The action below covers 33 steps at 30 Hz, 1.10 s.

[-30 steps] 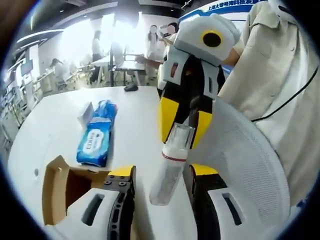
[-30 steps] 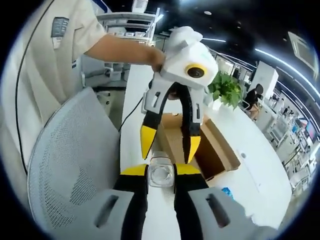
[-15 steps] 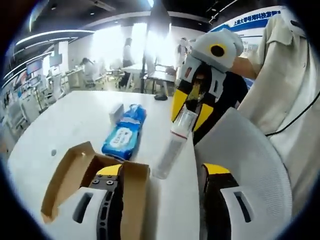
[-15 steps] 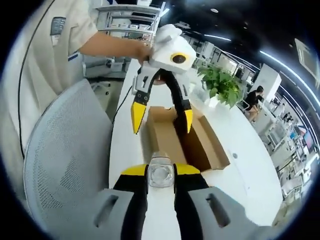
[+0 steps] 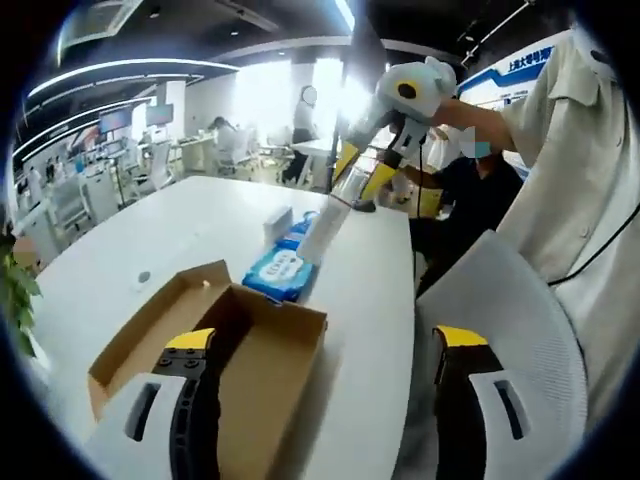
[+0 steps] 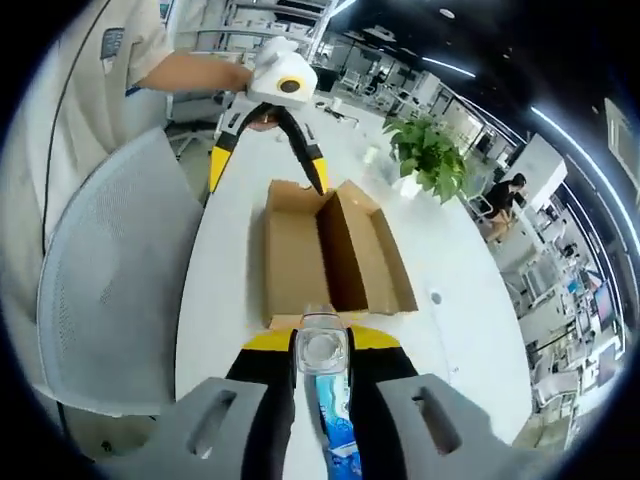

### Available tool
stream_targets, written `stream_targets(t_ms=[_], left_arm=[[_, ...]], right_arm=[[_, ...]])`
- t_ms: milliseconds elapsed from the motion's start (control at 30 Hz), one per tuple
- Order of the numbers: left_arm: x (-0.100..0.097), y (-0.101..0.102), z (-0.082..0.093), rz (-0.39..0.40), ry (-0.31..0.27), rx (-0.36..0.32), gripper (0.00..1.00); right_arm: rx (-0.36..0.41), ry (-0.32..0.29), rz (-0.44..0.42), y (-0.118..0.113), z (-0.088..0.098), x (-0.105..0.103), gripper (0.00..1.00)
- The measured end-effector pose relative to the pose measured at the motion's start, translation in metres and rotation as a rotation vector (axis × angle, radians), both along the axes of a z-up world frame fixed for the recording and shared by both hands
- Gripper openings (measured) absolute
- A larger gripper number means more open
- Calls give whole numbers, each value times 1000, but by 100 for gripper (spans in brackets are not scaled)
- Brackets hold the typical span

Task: Operate the shoe box by opening the lid, removing the specified soft item, and placing it in the target area until the item is outside and the box remains undamaged.

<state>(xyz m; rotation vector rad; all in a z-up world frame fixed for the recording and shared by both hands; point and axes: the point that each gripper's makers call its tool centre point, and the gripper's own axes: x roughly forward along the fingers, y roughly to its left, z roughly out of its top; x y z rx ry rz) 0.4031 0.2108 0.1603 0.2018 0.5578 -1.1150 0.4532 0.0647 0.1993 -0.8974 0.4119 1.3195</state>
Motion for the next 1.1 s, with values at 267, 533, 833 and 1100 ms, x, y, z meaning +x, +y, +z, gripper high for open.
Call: stream_targets(t_ms=[267,533,833,1100], left_arm=[[-9,14,1,68,-10,-11,98],[-13,28,8,140,-29,-23,100],[-17,41,11,205,-53,-16,100],[-19,53,12,253,-72,-13,100]], right_arm=[[-29,-8,-5,-16,12,30,16],[-77,-21,14,-24,15,56,16],[-128,-19,6,-39,8,91,16],[-176,-4,4,-46,-4,117,16]])
